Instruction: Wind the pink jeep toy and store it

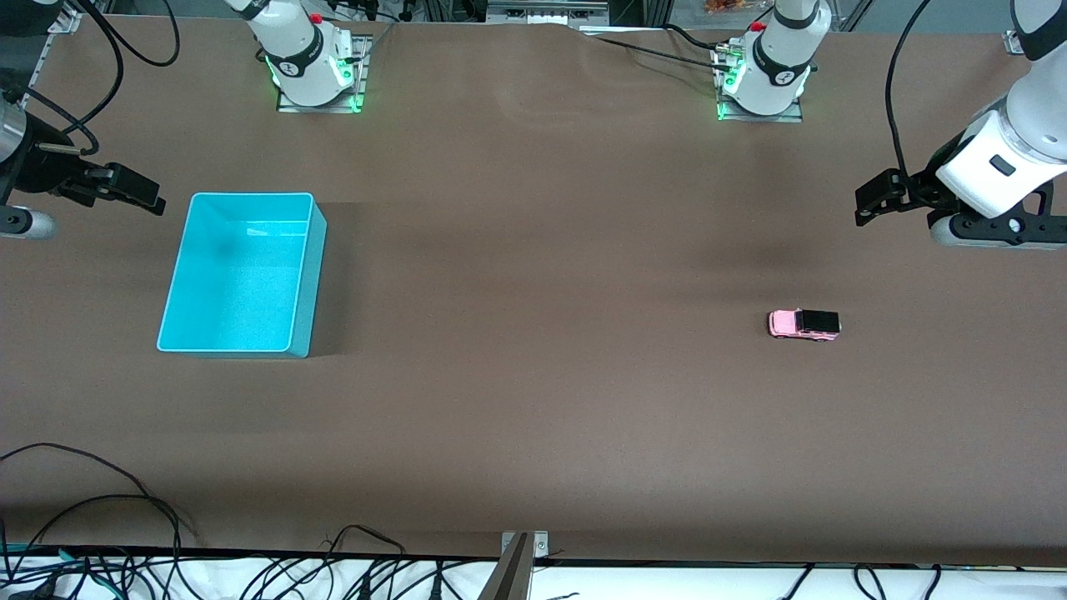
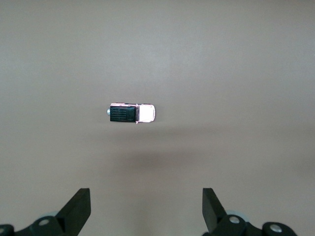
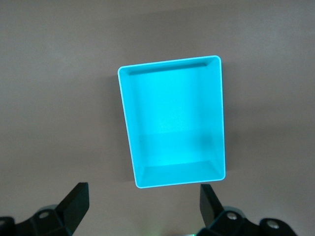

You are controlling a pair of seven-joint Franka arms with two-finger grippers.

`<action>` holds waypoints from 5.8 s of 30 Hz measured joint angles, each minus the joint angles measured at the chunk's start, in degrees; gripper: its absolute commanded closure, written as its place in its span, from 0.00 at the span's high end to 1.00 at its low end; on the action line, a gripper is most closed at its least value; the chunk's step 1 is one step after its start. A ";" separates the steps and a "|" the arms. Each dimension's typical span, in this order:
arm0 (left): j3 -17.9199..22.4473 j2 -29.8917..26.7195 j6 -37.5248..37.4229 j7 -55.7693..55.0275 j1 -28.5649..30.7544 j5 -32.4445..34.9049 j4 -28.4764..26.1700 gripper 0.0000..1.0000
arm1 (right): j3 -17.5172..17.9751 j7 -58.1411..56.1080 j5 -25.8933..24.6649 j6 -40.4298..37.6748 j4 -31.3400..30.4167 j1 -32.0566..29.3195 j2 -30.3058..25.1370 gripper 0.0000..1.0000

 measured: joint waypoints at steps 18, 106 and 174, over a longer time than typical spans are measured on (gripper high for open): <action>0.04 0.00 -0.25 0.00 0.00 0.00 0.00 1.00 | 0.00 0.00 0.00 0.00 0.00 0.00 0.00 1.00; 0.16 0.04 -1.07 0.00 0.27 0.00 0.01 1.00 | 0.00 0.00 0.00 -0.37 0.00 0.00 0.00 1.00; 0.73 15.87 20.43 65.43 9.15 0.14 -9.65 1.00 | 0.00 0.00 0.00 -0.52 0.00 0.00 0.00 1.00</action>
